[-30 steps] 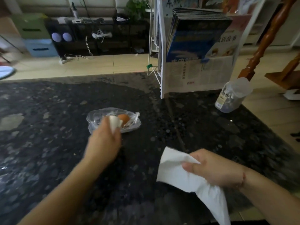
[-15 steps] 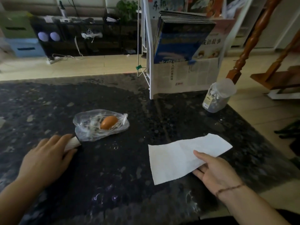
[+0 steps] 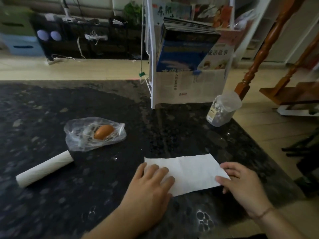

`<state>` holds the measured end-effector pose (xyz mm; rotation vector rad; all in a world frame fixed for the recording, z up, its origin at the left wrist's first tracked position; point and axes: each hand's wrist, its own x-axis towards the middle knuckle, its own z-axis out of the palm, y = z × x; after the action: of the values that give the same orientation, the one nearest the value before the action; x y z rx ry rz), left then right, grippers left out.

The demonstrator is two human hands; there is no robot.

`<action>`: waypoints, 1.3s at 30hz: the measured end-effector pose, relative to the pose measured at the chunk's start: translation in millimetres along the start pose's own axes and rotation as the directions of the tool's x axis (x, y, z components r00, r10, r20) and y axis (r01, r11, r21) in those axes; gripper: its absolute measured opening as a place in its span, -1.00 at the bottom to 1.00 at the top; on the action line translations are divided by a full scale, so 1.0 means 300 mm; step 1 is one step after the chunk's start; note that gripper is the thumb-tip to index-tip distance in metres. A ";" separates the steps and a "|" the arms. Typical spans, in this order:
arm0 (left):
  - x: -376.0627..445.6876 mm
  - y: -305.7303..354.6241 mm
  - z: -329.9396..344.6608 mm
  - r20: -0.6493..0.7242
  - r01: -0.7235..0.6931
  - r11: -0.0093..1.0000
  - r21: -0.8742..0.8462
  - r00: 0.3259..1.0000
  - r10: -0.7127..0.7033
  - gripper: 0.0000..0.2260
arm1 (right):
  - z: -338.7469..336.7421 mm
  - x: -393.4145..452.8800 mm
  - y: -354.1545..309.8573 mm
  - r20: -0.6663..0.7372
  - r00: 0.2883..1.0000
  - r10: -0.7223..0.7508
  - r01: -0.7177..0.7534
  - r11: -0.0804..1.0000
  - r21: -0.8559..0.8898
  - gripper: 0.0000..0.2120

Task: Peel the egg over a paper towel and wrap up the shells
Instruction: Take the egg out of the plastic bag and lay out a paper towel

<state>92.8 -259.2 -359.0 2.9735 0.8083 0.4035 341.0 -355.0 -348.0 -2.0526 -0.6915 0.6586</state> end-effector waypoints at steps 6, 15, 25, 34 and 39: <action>-0.056 -0.038 0.034 -0.016 -0.003 0.998 -0.059 1.000 0.002 -0.69 | 0.038 -0.010 -0.004 -0.034 0.986 -0.161 0.120 0.844 -0.522 -0.65; -0.048 -0.498 -0.201 -0.361 0.451 0.813 -0.369 0.736 -0.573 -0.89 | 0.346 -0.039 -0.481 0.234 0.511 -0.827 0.857 0.470 -0.213 -0.84; -0.006 -0.584 -0.113 -0.123 0.566 0.666 -0.486 0.710 -0.693 -0.72 | 0.838 0.061 -0.748 0.791 0.455 -0.409 0.887 0.286 -0.363 -0.77; 0.003 -0.611 -0.087 -0.072 0.604 0.605 -0.519 0.675 -0.735 -0.61 | 0.870 0.109 -0.700 0.791 0.470 -0.392 0.858 0.411 -0.307 -0.66; 0.002 -0.603 -0.076 -0.066 0.610 0.692 -0.385 0.730 -0.680 -0.52 | 0.795 0.164 -0.617 0.637 0.449 -0.627 0.874 0.456 -0.168 -0.47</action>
<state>-1.7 -103.4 -354.9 2.1446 1.5522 0.7130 174.2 -100.0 -320.9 -1.6233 -2.1697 0.4433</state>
